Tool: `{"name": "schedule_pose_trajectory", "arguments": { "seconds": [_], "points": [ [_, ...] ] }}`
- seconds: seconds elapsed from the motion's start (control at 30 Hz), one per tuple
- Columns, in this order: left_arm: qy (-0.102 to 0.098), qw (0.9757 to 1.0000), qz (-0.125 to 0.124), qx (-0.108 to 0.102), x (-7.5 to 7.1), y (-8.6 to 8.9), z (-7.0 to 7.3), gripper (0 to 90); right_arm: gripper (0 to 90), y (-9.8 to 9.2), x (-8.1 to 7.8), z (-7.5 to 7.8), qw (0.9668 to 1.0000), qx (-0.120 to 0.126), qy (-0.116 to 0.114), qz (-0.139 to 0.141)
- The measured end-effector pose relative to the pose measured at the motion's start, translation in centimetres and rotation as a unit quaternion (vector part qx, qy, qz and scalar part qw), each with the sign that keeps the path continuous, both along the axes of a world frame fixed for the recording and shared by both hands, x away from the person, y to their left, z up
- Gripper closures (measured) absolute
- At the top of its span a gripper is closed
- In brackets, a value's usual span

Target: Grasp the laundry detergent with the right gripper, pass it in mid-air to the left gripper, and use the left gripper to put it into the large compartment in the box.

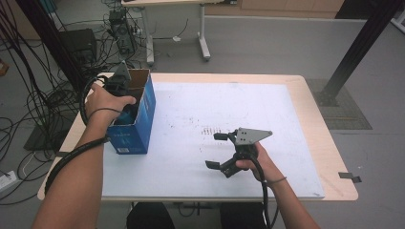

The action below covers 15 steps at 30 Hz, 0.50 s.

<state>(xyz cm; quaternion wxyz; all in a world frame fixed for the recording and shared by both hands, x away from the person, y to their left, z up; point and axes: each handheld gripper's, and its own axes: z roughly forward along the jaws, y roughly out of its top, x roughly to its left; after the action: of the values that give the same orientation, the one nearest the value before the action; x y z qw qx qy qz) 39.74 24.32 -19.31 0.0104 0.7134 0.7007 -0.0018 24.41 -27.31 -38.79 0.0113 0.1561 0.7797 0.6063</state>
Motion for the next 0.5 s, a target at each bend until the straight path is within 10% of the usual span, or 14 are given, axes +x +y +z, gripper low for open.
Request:
{"name": "schedule_pose_trajectory", "arguments": {
  "seconds": [0.5],
  "points": [
    [0.001,1.0,0.001,-0.001,0.06,0.06,-0.04,37.6,0.5,-0.13,-0.16,0.08,1.0,0.001,-0.001,-0.001]
  ]
}}
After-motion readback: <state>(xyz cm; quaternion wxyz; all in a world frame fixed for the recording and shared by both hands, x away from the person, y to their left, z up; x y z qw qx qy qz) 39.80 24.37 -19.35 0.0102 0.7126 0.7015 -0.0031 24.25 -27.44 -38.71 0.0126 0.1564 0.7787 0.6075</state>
